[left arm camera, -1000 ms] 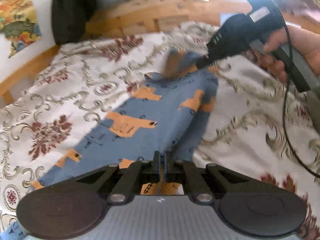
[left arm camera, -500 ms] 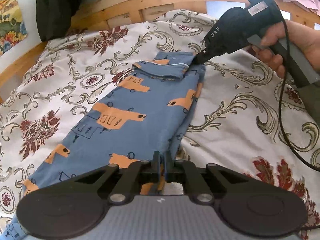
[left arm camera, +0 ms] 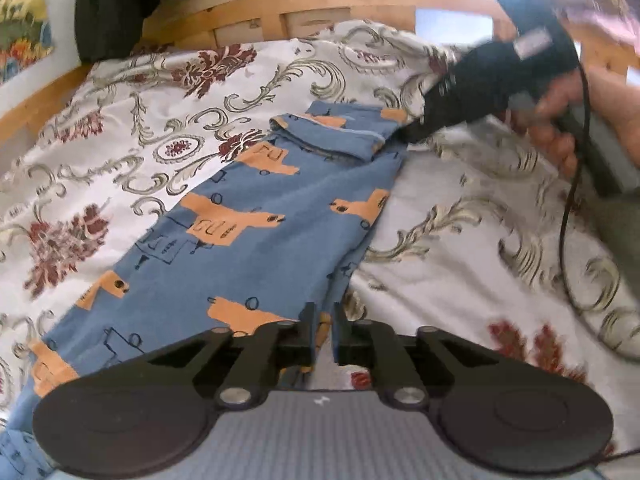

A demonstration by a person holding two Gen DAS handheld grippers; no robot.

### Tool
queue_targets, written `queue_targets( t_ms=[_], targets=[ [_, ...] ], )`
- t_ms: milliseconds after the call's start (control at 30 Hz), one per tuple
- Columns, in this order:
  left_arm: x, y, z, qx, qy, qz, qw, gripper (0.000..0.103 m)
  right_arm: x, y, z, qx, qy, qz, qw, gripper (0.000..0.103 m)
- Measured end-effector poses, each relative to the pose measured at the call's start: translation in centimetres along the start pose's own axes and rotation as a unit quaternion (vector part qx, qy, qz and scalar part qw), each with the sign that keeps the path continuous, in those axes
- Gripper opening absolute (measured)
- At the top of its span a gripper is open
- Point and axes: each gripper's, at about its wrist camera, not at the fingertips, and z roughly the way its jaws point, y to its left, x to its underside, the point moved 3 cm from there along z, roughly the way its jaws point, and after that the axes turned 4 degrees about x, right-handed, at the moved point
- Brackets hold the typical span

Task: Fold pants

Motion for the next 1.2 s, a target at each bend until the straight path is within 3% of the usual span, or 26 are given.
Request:
queue_targets(
  t_ms=[67, 133, 233, 333, 467, 567, 633, 800, 1033, 1100, 1167, 1200],
  targets=[
    [-0.8, 0.7, -0.4, 0.017, -0.010, -0.036, 0.9991, 0.059, -0.1, 0.4, -0.5, 0.013, -0.017, -0.022, 1.000, 0.038],
    [-2.0, 1.4, -0.8, 0.022, -0.030, -0.059, 0.9976, 0.077, 0.0, 1.0, -1.2, 0.020, -0.040, -0.043, 0.998, 0.075],
    [-5.2, 2.8, -0.4, 0.025, -0.047, -0.082, 0.9952, 0.096, 0.5, 2.2, -1.9, 0.037, -0.074, -0.093, 0.992, 0.093],
    [-8.8, 4.8, 0.6, 0.021, -0.066, -0.112, 0.9913, 0.101, 1.3, 3.8, -2.5, 0.074, -0.126, -0.161, 0.976, 0.099],
    [-13.5, 7.0, 3.9, 0.026, -0.055, -0.131, 0.9895, 0.100, 3.5, 6.9, -2.2, 0.102, -0.175, -0.294, 0.934, 0.098],
    [-15.6, 7.9, 6.5, 0.053, -0.047, -0.151, 0.9860, 0.095, 5.6, 9.0, -1.1, 0.113, -0.179, -0.401, 0.891, 0.084],
    [-16.2, 8.0, 7.8, 0.075, -0.047, -0.162, 0.9828, 0.092, 6.4, 9.5, -0.5, 0.123, -0.178, -0.439, 0.872, 0.071],
    [-16.5, 7.8, 10.8, 0.099, -0.034, -0.168, 0.9802, 0.087, 6.9, 9.5, 0.9, 0.142, -0.160, -0.478, 0.852, 0.051],
    [-16.5, 8.7, 12.9, 0.102, -0.036, -0.220, 0.9696, 0.078, 8.4, 10.4, 1.2, 0.135, -0.172, -0.538, 0.814, 0.050],
    [-16.5, 9.5, 13.4, 0.100, -0.034, -0.243, 0.9644, 0.071, 8.6, 10.6, 1.6, 0.133, -0.168, -0.548, 0.808, 0.046],
    [-16.4, 10.0, 14.2, 0.096, -0.023, -0.266, 0.9589, 0.055, 8.5, 10.7, 2.0, 0.134, -0.160, -0.552, 0.808, 0.035],
    [-16.3, 10.3, 14.5, 0.099, -0.016, -0.278, 0.9554, 0.053, 8.6, 10.7, 2.2, 0.137, -0.157, -0.553, 0.807, 0.031]
  ],
)
